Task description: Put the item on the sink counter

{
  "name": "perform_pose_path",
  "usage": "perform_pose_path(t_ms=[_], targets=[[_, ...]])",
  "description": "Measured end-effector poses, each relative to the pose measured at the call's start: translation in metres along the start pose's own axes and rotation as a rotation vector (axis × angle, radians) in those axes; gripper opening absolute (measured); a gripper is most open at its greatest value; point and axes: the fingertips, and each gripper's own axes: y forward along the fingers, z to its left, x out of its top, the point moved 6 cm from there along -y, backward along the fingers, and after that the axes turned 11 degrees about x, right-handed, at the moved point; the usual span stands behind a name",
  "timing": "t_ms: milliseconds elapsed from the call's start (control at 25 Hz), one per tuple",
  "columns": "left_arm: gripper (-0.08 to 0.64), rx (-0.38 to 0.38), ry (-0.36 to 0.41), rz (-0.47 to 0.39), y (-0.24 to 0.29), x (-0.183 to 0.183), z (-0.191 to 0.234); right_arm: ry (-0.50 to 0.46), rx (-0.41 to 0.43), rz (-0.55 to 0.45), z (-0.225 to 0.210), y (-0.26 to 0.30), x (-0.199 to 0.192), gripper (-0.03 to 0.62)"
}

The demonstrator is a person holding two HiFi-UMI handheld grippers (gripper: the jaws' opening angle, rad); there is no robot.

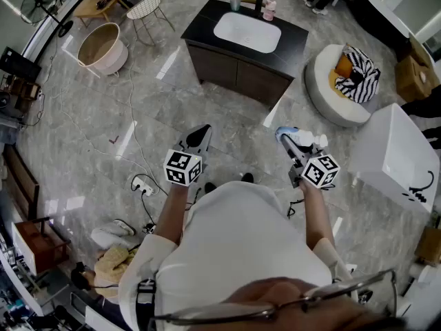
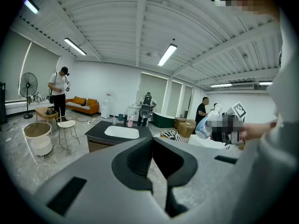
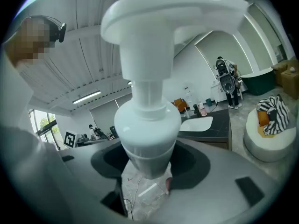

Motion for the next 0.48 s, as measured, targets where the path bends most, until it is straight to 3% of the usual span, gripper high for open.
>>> perform_pose_path(t_ms=[480], targets=[[0.005, 0.009, 0.002, 0.005, 0.0098, 0.0013, -0.0072, 0.002, 0.020, -0.001, -0.0095, -0.0028, 0.0056, 0.256]])
